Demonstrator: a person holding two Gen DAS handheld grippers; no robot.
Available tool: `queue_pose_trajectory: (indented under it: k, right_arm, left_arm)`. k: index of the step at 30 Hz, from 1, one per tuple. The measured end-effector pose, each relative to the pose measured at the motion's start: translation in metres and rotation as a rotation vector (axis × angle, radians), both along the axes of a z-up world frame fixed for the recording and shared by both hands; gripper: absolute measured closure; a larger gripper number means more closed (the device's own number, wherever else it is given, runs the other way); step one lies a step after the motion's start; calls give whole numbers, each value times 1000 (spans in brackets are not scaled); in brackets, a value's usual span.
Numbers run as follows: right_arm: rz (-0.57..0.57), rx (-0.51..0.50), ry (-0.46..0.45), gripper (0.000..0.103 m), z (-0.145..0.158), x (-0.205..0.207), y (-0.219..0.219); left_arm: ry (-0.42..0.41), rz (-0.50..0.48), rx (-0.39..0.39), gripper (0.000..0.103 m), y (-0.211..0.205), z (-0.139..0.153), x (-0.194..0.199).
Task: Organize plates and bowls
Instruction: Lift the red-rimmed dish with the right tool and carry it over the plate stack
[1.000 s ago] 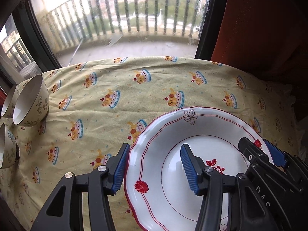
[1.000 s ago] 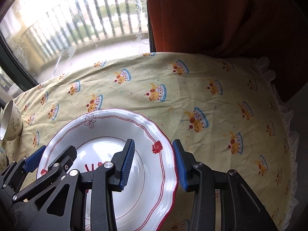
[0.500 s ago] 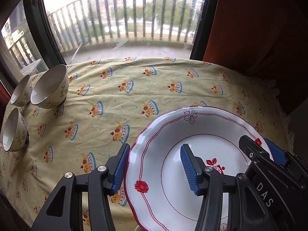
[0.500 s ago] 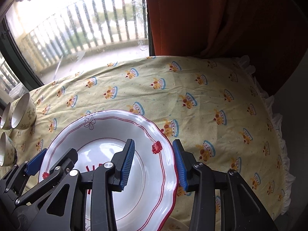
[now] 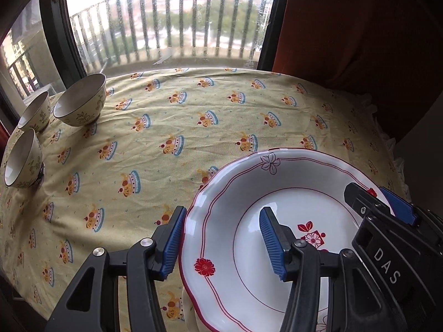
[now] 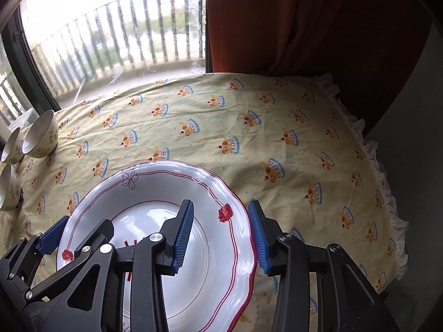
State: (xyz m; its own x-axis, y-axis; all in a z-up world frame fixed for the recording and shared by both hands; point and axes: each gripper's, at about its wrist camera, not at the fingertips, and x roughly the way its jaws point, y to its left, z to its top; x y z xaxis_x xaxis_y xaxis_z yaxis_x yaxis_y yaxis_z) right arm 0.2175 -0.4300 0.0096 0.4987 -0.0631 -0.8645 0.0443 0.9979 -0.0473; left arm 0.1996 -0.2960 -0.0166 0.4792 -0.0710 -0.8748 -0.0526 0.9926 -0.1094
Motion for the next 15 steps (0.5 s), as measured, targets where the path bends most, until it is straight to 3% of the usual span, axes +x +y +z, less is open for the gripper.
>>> queue_pose_trajectory:
  k: [6,15]
  right_arm:
    - [-25,-8,10,58,-2,-31,-5]
    - [51,-6,40,58,-16,-53,-18]
  left_arm:
    - [27,-17,-10,49,-7,-7,-28]
    - [65,43,17,49,-26,-22,-53]
